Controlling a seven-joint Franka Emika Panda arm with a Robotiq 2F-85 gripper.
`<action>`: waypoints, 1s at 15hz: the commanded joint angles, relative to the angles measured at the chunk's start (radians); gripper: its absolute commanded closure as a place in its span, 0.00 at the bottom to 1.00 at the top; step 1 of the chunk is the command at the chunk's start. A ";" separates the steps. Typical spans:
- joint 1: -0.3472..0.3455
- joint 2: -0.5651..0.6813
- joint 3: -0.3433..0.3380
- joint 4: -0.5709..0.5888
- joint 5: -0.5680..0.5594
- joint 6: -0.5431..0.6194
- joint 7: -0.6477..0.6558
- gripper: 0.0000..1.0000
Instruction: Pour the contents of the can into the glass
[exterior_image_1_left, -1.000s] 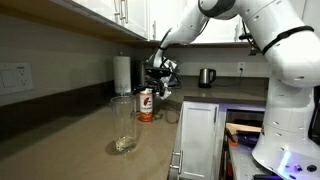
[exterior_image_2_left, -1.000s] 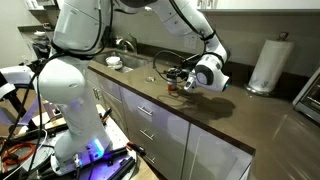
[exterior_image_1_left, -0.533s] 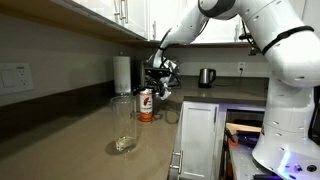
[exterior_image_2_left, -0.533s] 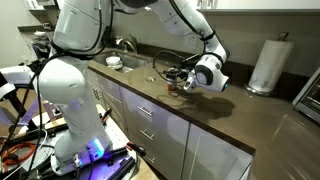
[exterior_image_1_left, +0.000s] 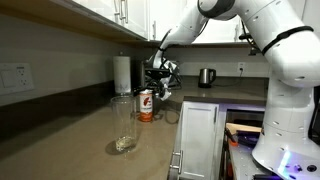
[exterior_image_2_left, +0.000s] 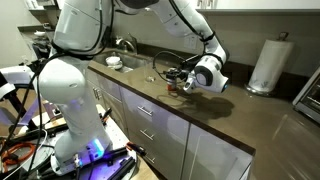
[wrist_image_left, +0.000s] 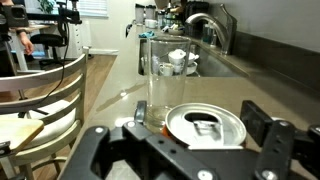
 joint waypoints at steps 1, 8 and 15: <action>0.006 0.005 -0.004 -0.004 0.016 -0.004 0.027 0.09; 0.007 0.013 -0.004 -0.003 0.016 -0.005 0.027 0.60; 0.014 -0.004 -0.008 -0.018 0.015 0.009 0.035 0.74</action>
